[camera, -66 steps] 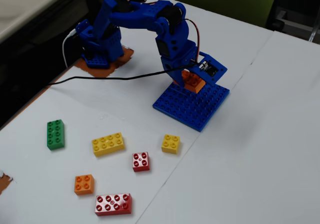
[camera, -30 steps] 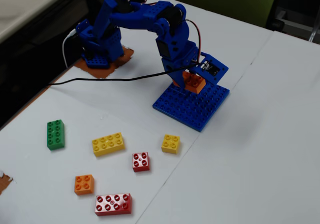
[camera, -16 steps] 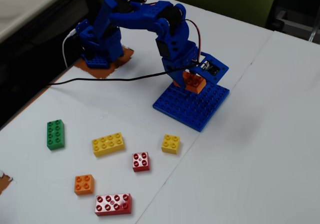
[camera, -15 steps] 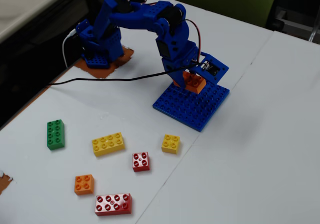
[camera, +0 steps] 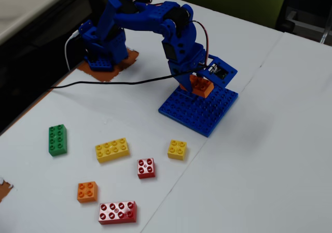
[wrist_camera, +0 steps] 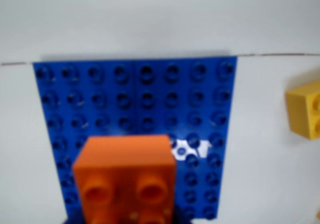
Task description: Pick up the 2x4 orange block and go up the 8x8 blue block.
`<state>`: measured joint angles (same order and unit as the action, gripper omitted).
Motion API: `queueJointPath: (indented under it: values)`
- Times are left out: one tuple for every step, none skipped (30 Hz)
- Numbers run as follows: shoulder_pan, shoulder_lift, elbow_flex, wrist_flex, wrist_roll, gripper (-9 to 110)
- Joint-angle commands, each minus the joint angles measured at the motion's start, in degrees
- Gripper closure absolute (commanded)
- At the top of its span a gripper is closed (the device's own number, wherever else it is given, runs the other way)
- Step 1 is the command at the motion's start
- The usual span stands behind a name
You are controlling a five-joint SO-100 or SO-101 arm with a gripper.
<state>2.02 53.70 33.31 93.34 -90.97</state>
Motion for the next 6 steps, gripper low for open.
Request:
queueJointPath:
  values:
    - [-0.26,0.7,-3.16,-0.88,-0.26,101]
    - [-0.26,0.7,-3.16,-0.88,-0.26,101]
    - [-0.26,0.7,-3.16,-0.88,-0.26,101]
    - [-0.18,0.7,-3.16,-0.79,-0.26,101]
    - [-0.18,0.7,-3.16,-0.7,-0.26,101]
    - [-0.18,0.79,-3.16,-0.62,-0.26,101]
